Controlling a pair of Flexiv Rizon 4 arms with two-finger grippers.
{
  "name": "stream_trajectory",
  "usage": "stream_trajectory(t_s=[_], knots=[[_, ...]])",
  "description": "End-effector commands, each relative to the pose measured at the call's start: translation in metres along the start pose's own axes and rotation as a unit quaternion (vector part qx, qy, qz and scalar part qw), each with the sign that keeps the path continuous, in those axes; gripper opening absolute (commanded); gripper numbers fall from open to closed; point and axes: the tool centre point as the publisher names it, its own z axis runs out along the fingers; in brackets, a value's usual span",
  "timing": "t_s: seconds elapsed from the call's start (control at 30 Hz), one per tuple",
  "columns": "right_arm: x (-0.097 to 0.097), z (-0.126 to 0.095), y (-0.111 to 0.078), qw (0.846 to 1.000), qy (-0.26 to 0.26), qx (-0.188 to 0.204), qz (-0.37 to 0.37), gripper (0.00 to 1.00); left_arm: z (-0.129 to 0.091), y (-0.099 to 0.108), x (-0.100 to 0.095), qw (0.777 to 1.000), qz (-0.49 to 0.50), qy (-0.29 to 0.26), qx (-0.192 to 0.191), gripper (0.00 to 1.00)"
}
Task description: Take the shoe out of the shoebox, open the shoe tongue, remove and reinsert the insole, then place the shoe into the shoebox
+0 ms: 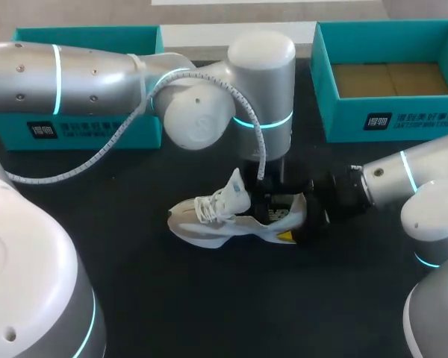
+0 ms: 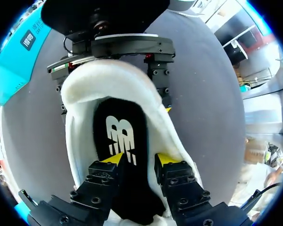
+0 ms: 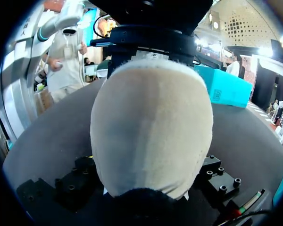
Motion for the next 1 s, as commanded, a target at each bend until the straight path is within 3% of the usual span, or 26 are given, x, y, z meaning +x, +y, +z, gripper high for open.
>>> stream_trajectory(t_s=[0.03,0.23,0.27,0.3,0.6,1.0], knots=[[0.001,0.004,-0.002,1.0,0.0,0.001,0.001,0.0,0.016,-0.003,-0.003,1.0,0.0,-0.018,0.005,0.39],[0.001,0.004,-0.002,1.0,0.0,0.001,0.001,0.0,0.031,-0.002,-0.013,0.998,-0.006,-0.066,0.015,0.28],[0.001,0.004,-0.002,1.0,0.0,0.001,0.001,0.0,0.033,-0.001,-0.014,0.997,-0.007,-0.07,0.016,0.21],[0.001,0.004,-0.002,1.0,0.0,0.001,0.001,0.0,0.033,0.0,-0.015,0.997,-0.01,-0.077,0.019,0.0],[0.001,0.004,-0.002,1.0,0.0,0.001,0.001,0.0,0.013,0.009,-0.02,0.995,-0.015,-0.093,0.022,0.0],[0.001,0.004,-0.002,1.0,0.0,0.001,0.001,0.0,-0.028,0.013,-0.003,0.998,-0.009,-0.047,0.034,0.0]])
